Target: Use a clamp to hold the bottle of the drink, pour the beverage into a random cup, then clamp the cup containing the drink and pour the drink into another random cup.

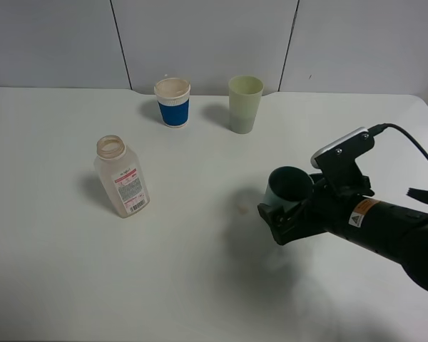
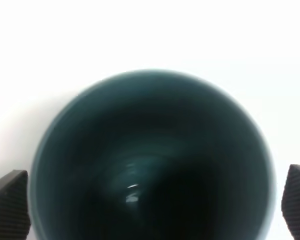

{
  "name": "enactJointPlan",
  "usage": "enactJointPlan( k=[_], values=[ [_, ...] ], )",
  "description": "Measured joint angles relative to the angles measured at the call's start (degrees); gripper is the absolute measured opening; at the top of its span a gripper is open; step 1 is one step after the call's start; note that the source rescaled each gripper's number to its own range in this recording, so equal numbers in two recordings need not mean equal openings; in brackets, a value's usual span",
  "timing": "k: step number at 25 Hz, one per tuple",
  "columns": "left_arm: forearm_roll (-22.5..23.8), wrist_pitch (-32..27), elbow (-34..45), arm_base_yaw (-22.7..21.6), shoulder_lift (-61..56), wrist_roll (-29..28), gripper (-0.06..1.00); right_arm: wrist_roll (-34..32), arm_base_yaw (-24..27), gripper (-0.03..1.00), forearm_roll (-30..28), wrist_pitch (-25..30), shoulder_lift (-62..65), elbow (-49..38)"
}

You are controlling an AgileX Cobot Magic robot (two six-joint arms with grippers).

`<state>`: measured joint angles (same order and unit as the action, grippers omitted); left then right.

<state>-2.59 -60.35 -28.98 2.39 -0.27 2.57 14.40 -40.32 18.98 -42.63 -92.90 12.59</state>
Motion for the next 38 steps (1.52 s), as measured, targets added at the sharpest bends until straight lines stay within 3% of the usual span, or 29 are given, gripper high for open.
enactJointPlan(
  k=[12, 19, 25, 31, 38],
  values=[
    [0.0, 0.0, 0.0, 0.0, 0.0, 0.0, 1.0, 3.3, 0.0, 0.99, 4.5, 3.9, 9.1, -0.1],
    [0.0, 0.0, 0.0, 0.0, 0.0, 0.0, 1.0, 9.1, 0.1, 1.0, 7.6, 4.2, 15.7, 0.3],
    [0.0, 0.0, 0.0, 0.0, 0.0, 0.0, 1.0, 10.2, 3.8, 1.0, 8.0, 8.3, 17.3, 6.0],
    [0.0, 0.0, 0.0, 0.0, 0.0, 0.0, 1.0, 9.7, 11.8, 1.0, 0.4, 16.9, 17.4, 13.6],
    [0.0, 0.0, 0.0, 0.0, 0.0, 0.0, 1.0, -2.1, 22.4, 1.0, -13.9, 27.8, 17.4, 19.4]
  ],
)
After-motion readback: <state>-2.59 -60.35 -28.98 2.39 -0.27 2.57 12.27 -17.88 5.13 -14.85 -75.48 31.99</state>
